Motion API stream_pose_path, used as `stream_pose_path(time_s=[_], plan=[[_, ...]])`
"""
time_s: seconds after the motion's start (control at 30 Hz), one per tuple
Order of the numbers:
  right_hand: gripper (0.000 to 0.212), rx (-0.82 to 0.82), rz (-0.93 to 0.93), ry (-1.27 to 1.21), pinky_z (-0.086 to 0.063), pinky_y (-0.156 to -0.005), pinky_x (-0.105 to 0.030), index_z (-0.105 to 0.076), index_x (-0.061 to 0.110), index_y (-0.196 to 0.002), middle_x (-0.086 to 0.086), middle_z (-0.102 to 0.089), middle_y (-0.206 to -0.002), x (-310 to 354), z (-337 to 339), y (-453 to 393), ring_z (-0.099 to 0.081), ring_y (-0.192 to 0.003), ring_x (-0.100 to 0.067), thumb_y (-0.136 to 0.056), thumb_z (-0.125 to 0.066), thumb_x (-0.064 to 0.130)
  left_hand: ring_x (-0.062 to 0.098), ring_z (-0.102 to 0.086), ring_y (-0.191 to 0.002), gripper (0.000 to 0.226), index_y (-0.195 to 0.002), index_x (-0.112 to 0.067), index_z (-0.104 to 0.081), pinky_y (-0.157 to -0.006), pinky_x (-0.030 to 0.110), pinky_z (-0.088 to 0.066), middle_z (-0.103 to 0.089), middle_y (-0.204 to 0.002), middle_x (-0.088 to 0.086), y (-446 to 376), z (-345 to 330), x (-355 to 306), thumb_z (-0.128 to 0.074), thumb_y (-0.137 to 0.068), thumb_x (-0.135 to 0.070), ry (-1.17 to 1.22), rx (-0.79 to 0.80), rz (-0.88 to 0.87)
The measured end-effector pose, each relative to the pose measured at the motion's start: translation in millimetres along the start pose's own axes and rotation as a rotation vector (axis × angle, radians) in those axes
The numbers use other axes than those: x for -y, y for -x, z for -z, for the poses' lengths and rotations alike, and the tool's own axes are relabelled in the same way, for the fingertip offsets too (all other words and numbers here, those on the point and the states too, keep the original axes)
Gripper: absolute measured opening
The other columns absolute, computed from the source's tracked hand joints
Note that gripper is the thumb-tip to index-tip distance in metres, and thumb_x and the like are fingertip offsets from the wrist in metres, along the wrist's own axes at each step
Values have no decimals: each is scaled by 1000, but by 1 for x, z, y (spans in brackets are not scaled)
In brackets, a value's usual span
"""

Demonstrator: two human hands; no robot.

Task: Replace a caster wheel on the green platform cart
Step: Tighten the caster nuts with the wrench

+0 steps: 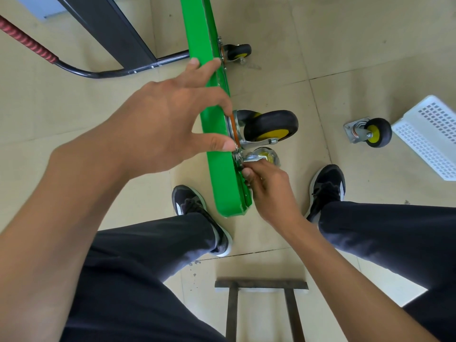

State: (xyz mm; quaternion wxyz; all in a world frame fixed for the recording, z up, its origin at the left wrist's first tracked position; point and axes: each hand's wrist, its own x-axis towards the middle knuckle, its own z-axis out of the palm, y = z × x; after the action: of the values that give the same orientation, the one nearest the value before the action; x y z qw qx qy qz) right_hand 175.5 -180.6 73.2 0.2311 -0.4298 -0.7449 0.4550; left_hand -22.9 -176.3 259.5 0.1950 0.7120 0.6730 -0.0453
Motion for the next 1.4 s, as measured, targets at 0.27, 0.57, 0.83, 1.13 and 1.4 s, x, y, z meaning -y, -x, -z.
stream_pose_path(time_s=[0.27, 0.57, 0.83, 1.13, 1.4], plan=[[42, 71, -214, 210, -33, -56, -30, -68, 8, -78, -3, -61, -67, 33, 14, 0, -55, -59, -20, -105, -49, 34, 19, -9, -154, 70, -122, -42, -55, -115, 47, -28, -7, -167, -7, -1, 2, -2, -36, -66, -79, 7, 19, 8], [39, 376, -579, -156, -58, -50, -31, -66, -2, -91, -15, -66, -81, 68, 53, -21, -67, -61, -25, -105, -51, 32, 22, -9, -154, 72, -124, -39, -56, -114, 50, -30, -7, -167, -3, 0, 0, -1, -36, -68, -79, 1, 11, -8], [37, 226, -284, 39, -54, -77, -53, -67, 2, -92, -12, -68, -83, 25, 46, 1, -66, -78, -27, -105, -47, 31, 20, -8, -154, 69, -123, -40, -55, -114, 50, -29, -6, -167, -5, 0, 1, -3, -38, -68, -77, 12, 21, 5], [33, 195, -46, 83, -46, -65, -41, -64, 9, -88, -8, -63, -79, 8, 26, -9, -56, -74, -23, -107, -47, 30, 21, -12, -154, 71, -123, -40, -55, -114, 49, -30, -7, -167, -5, 1, 2, -4, -36, -66, -79, -9, 15, 9], [42, 224, 25, 108, -45, -68, -40, -65, 10, -94, -5, -62, -84, 3, 22, -10, -55, -78, -22, -104, -39, 41, 20, -11, -154, 71, -122, -41, -55, -115, 50, -30, -7, -167, -6, 1, 2, -4, -35, -66, -79, -4, 12, 6]])
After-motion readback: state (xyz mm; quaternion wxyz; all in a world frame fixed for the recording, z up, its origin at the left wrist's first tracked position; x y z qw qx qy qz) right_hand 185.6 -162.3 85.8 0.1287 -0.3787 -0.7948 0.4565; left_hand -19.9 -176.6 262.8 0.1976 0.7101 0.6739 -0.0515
